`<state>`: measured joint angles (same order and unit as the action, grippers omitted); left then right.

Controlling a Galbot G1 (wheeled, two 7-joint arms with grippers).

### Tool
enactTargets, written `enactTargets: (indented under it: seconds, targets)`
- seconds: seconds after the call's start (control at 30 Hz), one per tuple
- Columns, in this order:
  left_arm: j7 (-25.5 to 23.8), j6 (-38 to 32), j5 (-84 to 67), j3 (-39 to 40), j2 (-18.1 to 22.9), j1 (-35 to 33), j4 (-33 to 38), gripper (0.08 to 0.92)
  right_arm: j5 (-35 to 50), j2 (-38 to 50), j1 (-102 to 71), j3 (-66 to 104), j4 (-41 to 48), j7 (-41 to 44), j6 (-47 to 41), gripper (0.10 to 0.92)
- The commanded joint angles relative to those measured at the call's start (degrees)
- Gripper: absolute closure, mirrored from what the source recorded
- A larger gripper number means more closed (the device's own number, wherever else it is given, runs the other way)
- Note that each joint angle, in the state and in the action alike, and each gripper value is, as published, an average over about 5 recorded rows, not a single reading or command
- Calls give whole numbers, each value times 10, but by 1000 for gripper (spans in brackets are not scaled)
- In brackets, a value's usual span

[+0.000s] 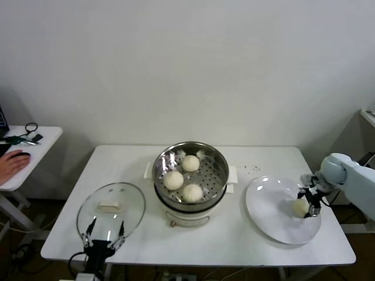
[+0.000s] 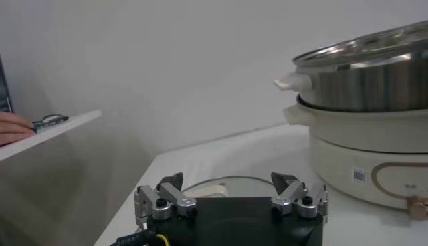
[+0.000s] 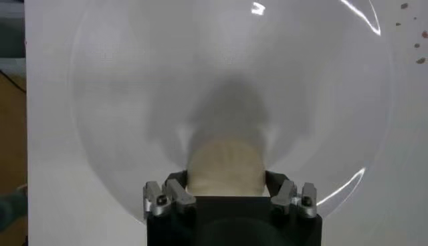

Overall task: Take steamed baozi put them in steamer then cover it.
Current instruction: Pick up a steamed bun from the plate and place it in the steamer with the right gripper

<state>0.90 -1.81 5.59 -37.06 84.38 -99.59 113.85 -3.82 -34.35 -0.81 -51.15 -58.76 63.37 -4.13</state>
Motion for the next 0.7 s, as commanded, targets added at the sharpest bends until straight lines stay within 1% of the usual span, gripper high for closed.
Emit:
enactTargets:
  seconds: [0.03, 0.2, 0.43, 0.53, 0.7]
  targets:
    - [0, -1, 0, 1, -1, -2, 3, 177, 91, -1, 106, -79, -19, -5, -17, 283]
    - [-2, -2, -1, 3, -2, -5, 6, 177, 177, -31, 252, -200, -32, -10, -37, 293]
    - [-3, -3, -4, 11, -4, -9, 12, 177, 327, -127, 436, -344, -43, -24, -66, 296]
    - [-3, 0, -8, 15, -3, -11, 17, 177, 383, -167, 481, -381, -55, -33, -81, 296]
    - [-10, 3, -11, 18, -6, -16, 18, 177, 438, -217, 507, -393, -85, -50, -107, 296]
